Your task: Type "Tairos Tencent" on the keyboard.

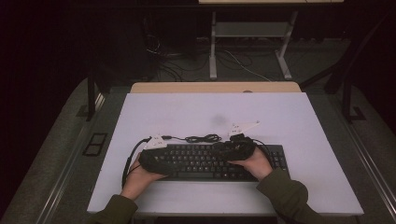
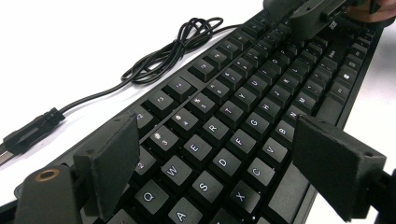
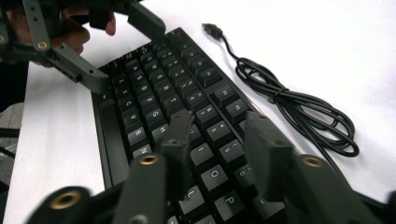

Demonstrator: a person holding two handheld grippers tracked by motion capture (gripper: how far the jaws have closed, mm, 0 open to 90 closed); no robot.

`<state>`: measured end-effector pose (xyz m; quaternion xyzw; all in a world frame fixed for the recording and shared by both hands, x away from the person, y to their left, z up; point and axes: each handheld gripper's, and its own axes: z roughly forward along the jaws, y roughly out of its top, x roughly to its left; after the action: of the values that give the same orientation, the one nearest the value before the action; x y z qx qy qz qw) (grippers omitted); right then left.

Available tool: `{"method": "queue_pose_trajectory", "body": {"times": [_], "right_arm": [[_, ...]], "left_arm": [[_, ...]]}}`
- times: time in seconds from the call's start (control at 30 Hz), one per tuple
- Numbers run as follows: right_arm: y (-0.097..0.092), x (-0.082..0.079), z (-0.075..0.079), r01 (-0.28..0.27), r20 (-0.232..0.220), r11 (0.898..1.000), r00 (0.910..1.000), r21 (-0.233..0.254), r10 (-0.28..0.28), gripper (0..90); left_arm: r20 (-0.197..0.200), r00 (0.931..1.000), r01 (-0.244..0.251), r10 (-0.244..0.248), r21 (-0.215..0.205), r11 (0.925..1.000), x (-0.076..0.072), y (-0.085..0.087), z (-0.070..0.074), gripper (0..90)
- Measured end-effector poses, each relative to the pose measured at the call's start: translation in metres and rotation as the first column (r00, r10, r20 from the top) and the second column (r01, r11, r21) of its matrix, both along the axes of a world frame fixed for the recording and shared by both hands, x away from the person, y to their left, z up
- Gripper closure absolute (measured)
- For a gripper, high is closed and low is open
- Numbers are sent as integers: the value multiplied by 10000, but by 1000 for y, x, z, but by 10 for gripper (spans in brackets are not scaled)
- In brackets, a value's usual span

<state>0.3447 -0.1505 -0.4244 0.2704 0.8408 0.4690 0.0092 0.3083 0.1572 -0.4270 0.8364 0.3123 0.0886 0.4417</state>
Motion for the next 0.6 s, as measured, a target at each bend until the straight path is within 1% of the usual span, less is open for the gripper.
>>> {"method": "queue_pose_trajectory", "body": {"times": [0.13,0.27,0.5,0.6], "right_arm": [[1,-2,-1,-159,33,9995,9999,-271,160,780],[3,-3,-2,-312,88,9981,9995,-530,317,860],[4,-3,-6,-403,9,9958,9992,-823,405,892],[5,-3,-8,-434,-38,9948,9991,-923,432,892]], "left_arm": [[21,10000,-4,4,37,10000,0,0,0,148],[44,10000,-15,15,47,10000,0,-1,0,144],[68,10000,-69,69,3,10000,0,0,0,141],[75,10000,-51,51,31,10000,0,1,0,140]]}}
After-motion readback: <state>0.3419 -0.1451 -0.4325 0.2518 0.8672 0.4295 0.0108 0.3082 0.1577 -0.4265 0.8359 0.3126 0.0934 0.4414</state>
